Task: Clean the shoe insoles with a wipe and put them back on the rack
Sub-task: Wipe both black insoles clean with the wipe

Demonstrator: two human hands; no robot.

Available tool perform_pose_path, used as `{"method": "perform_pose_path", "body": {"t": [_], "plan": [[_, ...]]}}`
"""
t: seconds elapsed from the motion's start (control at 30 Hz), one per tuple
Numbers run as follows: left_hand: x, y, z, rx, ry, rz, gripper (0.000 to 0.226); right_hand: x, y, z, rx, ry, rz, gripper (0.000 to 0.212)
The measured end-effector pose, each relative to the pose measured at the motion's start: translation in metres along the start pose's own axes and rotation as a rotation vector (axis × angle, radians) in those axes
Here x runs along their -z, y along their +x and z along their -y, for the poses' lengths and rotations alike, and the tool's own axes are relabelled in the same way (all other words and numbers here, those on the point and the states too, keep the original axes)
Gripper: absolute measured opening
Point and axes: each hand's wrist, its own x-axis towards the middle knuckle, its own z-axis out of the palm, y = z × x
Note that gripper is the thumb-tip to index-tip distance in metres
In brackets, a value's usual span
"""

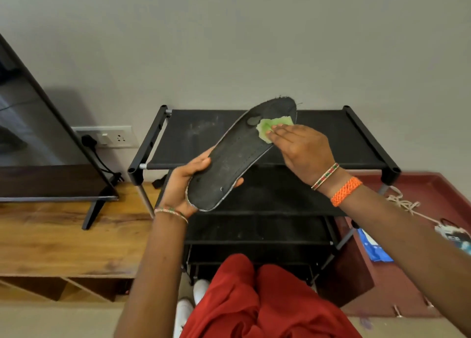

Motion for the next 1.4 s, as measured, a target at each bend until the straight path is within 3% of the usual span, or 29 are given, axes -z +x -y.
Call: {"method": "perform_pose_path", "body": {"t": [0.13,0.2,0.37,0.43,0.57,0.73,0.8,0.97,1.03,1.17,1.23,1.33,1.4], "plan": [[-0.002,-0.015,0.034,-0.229,-0.340,-0.090,0.033,-0.014,-0.017,0.018,-0.112,0.001,0.032,0.032],[-0.002,-0.014,0.038,-0.235,-0.448,-0.130,0.040,-0.020,-0.022,0.024,-0.189,-0.002,0.080,0.034],[0.003,-0.004,0.043,-0.160,-0.317,-0.284,0.039,-0.011,-0.012,0.038,-0.494,0.154,0.327,0.038],[0.003,-0.002,0.047,-0.170,-0.256,-0.333,0.036,-0.009,-0.011,0.048,-0.555,0.195,0.318,0.039],[0.003,0.000,0.050,-0.147,-0.163,-0.407,0.031,-0.007,-0.015,0.089,-0.348,0.372,0.148,0.038],[0.002,-0.006,0.051,-0.012,-0.228,-0.424,0.050,-0.009,-0.030,0.116,0.089,0.396,0.229,0.042],[0.008,-0.010,0.055,-0.059,-0.282,-0.403,0.048,-0.014,-0.029,0.101,0.037,0.343,0.210,0.042],[0.011,-0.011,0.067,-0.185,-0.397,-0.334,0.049,-0.016,-0.021,0.078,-0.378,0.229,0.238,0.047],[0.013,-0.007,0.072,-0.202,-0.408,-0.349,0.053,-0.015,-0.029,0.101,-0.325,0.298,0.229,0.048],[0.024,-0.003,0.087,-0.105,-0.451,-0.317,0.085,-0.018,-0.053,0.137,0.066,0.433,0.298,0.048],[0.028,-0.004,0.088,-0.077,-0.429,-0.294,0.079,-0.024,-0.054,0.121,0.166,0.431,0.267,0.043],[0.033,-0.003,0.084,-0.029,-0.344,-0.249,0.053,-0.029,-0.050,0.091,0.144,0.466,0.121,0.030],[0.034,-0.002,0.082,0.077,-0.265,-0.215,0.055,-0.027,-0.047,0.081,0.051,0.550,0.043,0.022]]}}
